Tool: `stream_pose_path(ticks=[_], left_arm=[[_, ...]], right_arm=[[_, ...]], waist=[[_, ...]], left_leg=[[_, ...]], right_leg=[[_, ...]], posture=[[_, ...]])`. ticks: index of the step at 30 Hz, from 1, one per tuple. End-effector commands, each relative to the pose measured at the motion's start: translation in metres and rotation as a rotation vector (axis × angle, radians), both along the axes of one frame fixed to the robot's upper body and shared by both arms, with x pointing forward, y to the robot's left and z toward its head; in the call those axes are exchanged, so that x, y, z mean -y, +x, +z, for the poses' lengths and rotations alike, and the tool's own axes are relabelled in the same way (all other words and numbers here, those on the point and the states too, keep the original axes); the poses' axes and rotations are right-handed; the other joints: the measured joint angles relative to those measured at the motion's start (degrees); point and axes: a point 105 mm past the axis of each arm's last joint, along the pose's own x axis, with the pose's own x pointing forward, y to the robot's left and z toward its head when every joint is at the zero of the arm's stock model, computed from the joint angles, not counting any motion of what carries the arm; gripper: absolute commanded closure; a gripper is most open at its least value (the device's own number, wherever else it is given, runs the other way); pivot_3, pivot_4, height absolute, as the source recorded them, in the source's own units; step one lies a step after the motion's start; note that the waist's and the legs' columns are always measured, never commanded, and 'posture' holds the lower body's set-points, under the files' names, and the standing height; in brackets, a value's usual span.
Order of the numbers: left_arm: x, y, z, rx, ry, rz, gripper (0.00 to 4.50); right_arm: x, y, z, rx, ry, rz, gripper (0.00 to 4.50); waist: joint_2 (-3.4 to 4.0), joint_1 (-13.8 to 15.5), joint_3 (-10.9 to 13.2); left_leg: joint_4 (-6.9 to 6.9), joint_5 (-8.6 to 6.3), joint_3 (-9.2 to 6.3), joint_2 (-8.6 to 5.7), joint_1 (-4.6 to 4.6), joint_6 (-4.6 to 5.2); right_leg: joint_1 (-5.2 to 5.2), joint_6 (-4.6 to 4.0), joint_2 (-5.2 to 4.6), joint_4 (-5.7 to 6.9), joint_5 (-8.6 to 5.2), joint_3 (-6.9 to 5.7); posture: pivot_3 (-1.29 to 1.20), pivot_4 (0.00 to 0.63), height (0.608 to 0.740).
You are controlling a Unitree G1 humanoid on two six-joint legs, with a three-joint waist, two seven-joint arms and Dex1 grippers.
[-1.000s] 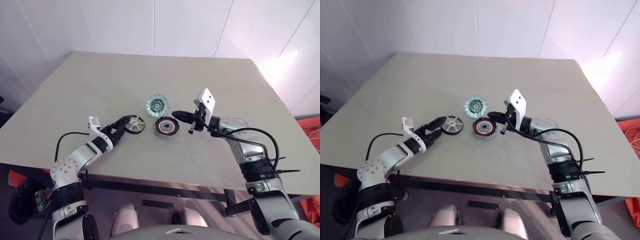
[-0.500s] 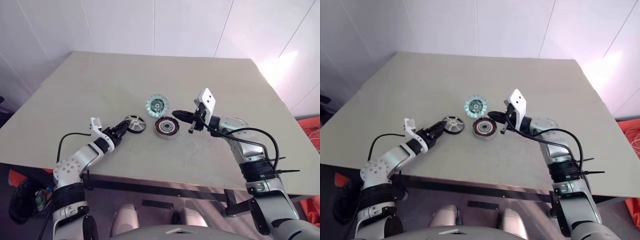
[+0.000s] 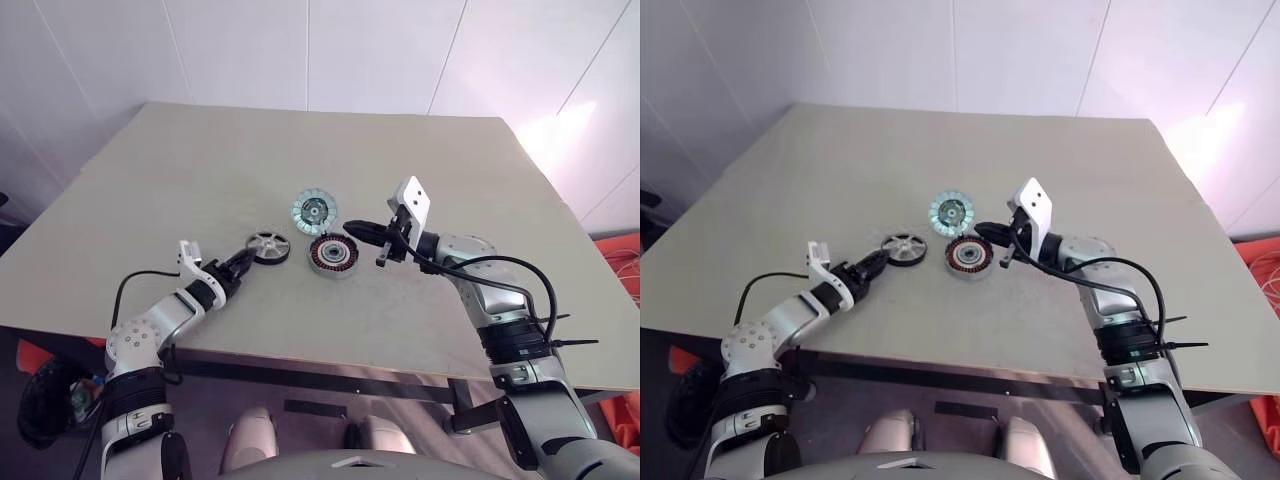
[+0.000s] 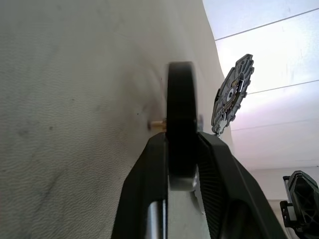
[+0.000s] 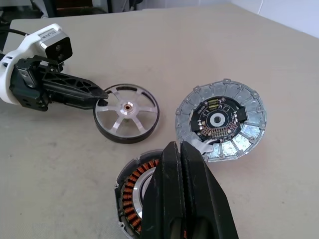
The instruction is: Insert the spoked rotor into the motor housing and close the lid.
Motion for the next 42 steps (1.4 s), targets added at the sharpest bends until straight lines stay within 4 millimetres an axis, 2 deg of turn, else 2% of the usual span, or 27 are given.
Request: stream_pose_path(ticks=[1,9,14,18,26,28,32,35,39,42], left_arm=[[-0.003,0.001,0.006,0.032,0.006,-0.001,4.10],[-0.008,-0.001,0.012,0.058,-0.016,0.004,4.10],[-0.010,-0.011,0.034,0.128,-0.176,-0.036,4.10],[-0.012,-0.011,0.045,0.163,-0.227,-0.042,4.10],[0.030,0.003,0.062,0.158,-0.219,-0.217,4.10],[0.046,0.006,0.068,0.161,-0.215,-0.279,4.10],[0.077,0.005,0.059,0.111,-0.170,-0.393,4.10],[0.083,0.007,0.054,0.084,-0.158,-0.410,4.10],[0.086,0.009,0.050,0.063,-0.151,-0.417,4.10],[0.087,0.009,0.048,0.054,-0.152,-0.417,4.10]], right_arm=[[-0.002,0.003,0.017,0.064,0.019,0.005,4.50],[-0.002,0.003,0.017,0.066,0.018,0.003,4.50],[-0.001,0.003,0.017,0.065,0.016,0.002,4.50],[0.000,0.004,0.017,0.065,0.016,0.000,4.50],[0.007,0.003,0.017,0.059,-0.006,-0.002,4.50],[0.010,0.002,0.017,0.057,-0.012,-0.003,4.50],[0.017,-0.002,0.013,0.047,-0.036,-0.008,4.50],[0.027,-0.007,0.008,0.027,-0.075,-0.015,4.50],[0.047,-0.024,-0.006,-0.020,-0.154,0.008,4.50],[0.056,-0.027,-0.008,-0.032,-0.171,-0.010,4.50]], waist=[[0.00,-0.01,0.00],[0.00,-0.05,0.00],[0.00,-0.06,0.01],[0.00,-0.05,0.02],[-0.08,0.11,0.07],[-0.08,0.10,0.07],[-0.08,0.12,0.07],[-0.09,0.01,0.08],[-0.09,0.25,0.10],[-0.09,0.16,0.10]], left_leg=[[0.00,0.00,0.00,0.00,0.00,0.00],[0.00,0.00,0.00,0.00,0.00,0.00],[-0.01,0.00,0.01,0.00,0.00,0.00],[-0.01,0.00,0.01,0.00,0.01,-0.01],[-0.01,0.02,0.00,-0.02,0.02,-0.03],[-0.01,0.09,0.00,-0.01,0.02,-0.15],[-0.03,0.13,0.01,-0.02,0.00,-0.22],[-0.04,0.12,0.02,-0.02,-0.01,-0.20],[-0.06,0.13,0.00,-0.02,-0.02,-0.21],[-0.06,0.13,0.00,-0.04,0.01,-0.20]], right_leg=[[0.00,0.00,0.00,0.00,0.00,0.00],[0.00,0.00,0.00,0.00,0.00,0.00],[-0.01,0.00,0.00,0.00,0.00,0.00],[-0.01,-0.01,0.00,0.01,0.00,0.00],[0.04,0.00,-0.01,0.01,0.00,0.00],[0.03,-0.01,0.00,0.02,0.01,0.00],[0.00,0.00,0.00,0.01,0.00,0.00],[-0.02,0.00,0.00,0.00,0.00,0.00],[-0.02,0.00,0.01,0.00,-0.01,-0.01],[0.03,0.01,-0.01,-0.02,-0.01,0.00]], posture=[[0.00,0.000,0.740],[0.00,0.000,0.740],[0.00,0.000,0.740],[0.00,0.000,0.740],[0.00,0.000,0.740],[0.00,0.000,0.740],[0.00,0.000,0.740],[0.00,0.000,0.740],[0.00,0.000,0.740],[0.00,0.000,0.740]])
